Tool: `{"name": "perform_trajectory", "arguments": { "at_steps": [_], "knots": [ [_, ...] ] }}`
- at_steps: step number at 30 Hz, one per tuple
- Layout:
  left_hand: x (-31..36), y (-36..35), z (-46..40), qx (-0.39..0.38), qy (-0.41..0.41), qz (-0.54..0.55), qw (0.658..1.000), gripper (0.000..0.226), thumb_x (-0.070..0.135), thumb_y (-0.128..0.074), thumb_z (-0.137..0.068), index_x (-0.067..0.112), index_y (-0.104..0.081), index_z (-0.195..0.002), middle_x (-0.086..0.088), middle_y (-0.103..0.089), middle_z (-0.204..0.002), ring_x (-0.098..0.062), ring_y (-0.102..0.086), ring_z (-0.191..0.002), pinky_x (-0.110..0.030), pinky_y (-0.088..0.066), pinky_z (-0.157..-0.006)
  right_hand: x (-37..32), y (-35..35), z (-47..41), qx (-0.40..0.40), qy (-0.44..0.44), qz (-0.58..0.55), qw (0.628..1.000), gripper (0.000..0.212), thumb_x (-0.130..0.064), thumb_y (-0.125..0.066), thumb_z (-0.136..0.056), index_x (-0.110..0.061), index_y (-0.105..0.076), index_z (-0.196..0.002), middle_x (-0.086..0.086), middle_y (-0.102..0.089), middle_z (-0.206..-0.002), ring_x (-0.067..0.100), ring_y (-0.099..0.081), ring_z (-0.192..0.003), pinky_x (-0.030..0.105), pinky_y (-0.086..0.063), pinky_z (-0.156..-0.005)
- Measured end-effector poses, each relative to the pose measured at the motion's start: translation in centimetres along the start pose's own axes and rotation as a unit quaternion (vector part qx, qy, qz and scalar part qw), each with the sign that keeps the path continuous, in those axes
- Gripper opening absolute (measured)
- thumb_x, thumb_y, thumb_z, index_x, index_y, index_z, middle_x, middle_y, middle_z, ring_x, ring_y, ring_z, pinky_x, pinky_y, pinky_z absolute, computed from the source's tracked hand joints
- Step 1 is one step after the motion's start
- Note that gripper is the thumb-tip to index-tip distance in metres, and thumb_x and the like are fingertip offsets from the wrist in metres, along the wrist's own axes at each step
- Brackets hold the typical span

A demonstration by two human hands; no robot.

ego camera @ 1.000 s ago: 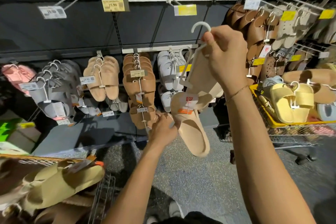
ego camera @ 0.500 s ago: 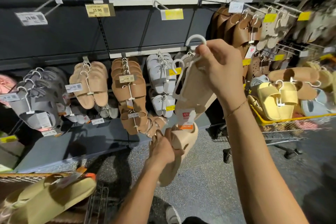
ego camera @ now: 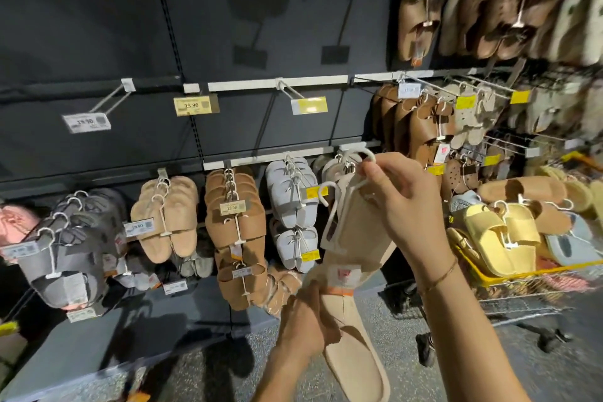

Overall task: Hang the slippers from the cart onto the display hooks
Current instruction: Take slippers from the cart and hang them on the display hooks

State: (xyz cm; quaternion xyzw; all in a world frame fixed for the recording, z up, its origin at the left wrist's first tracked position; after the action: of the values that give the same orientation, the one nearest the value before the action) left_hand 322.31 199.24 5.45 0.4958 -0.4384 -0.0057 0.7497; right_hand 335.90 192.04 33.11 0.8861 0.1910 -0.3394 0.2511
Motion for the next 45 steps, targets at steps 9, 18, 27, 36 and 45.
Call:
{"name": "perform_trajectory", "arguments": {
  "at_steps": [9, 18, 27, 36, 45],
  "knots": [
    [1.8, 7.2, -2.4, 0.065, -0.012, -0.044, 0.997, 0.090, 0.042, -0.072, -0.067, 0.027, -0.031, -0.146, 0.002, -0.025, -0.155, -0.027, -0.022, -0.138, -0.036, -0.026, -0.118, -1.1, 0.6, -2.1, 0.022, 0.031, 0.099, 0.994, 0.025, -0.035, -0.053, -0.097, -0.025, -0.066, -0.077, -0.012, -0.065, -0.082, 0.013, -0.055, -0.092, 0.051, -0.045, -0.085],
    [11.2, 20.2, -1.4, 0.185, -0.223, -0.024, 0.957, 0.069, 0.023, -0.078, -0.064, 0.041, -0.042, -0.120, 0.027, -0.039, -0.116, -0.010, -0.035, -0.107, -0.032, -0.042, -0.091, -3.8, -1.3, -6.7, -0.001, 0.036, 0.177, 0.984, 0.016, -0.028, -0.060, -0.097, -0.029, -0.070, -0.084, -0.016, -0.063, -0.086, 0.010, -0.045, -0.104, 0.035, -0.026, -0.090],
    [14.0, 25.3, -1.4, 0.192, -0.284, -0.026, 0.939, 0.061, 0.036, -0.079, -0.066, 0.044, -0.046, -0.117, 0.028, -0.045, -0.115, -0.010, -0.036, -0.108, -0.030, -0.040, -0.086, -6.3, -2.3, -10.2, -0.015, 0.061, 0.225, 0.972, 0.019, -0.029, -0.055, -0.099, -0.028, -0.070, -0.087, -0.012, -0.067, -0.086, 0.012, -0.045, -0.104, 0.030, -0.016, -0.086],
    [16.1, 28.7, -1.8, 0.147, -0.297, -0.047, 0.942, 0.068, 0.032, -0.085, -0.068, 0.042, -0.046, -0.123, 0.032, -0.042, -0.116, -0.009, -0.033, -0.107, -0.038, -0.042, -0.088, -8.0, -0.9, -13.8, 0.051, 0.071, 0.240, 0.967, 0.029, -0.036, -0.054, -0.100, -0.023, -0.066, -0.078, -0.011, -0.053, -0.060, 0.017, -0.052, -0.086, 0.033, -0.019, -0.079],
    [17.2, 30.2, -2.0, 0.114, -0.309, -0.069, 0.942, 0.072, 0.024, -0.084, -0.068, 0.039, -0.048, -0.128, 0.021, -0.046, -0.117, -0.014, -0.034, -0.111, -0.042, -0.043, -0.097, -10.4, 0.0, -16.1, 0.085, 0.102, 0.233, 0.963, 0.029, -0.037, -0.052, -0.099, -0.021, -0.070, -0.082, -0.007, -0.062, -0.071, 0.022, -0.055, -0.097, 0.034, -0.020, -0.082]
  ]
}}
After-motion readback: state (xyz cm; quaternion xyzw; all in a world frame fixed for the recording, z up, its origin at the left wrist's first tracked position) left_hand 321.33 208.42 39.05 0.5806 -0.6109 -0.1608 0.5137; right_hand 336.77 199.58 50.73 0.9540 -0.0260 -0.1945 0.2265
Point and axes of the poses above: each hand's wrist, its own z-axis away from the middle knuckle, its own y-axis out of the back of the hand, x = y × z, the point moved 9 cm from there along -z, towards the middle knuckle
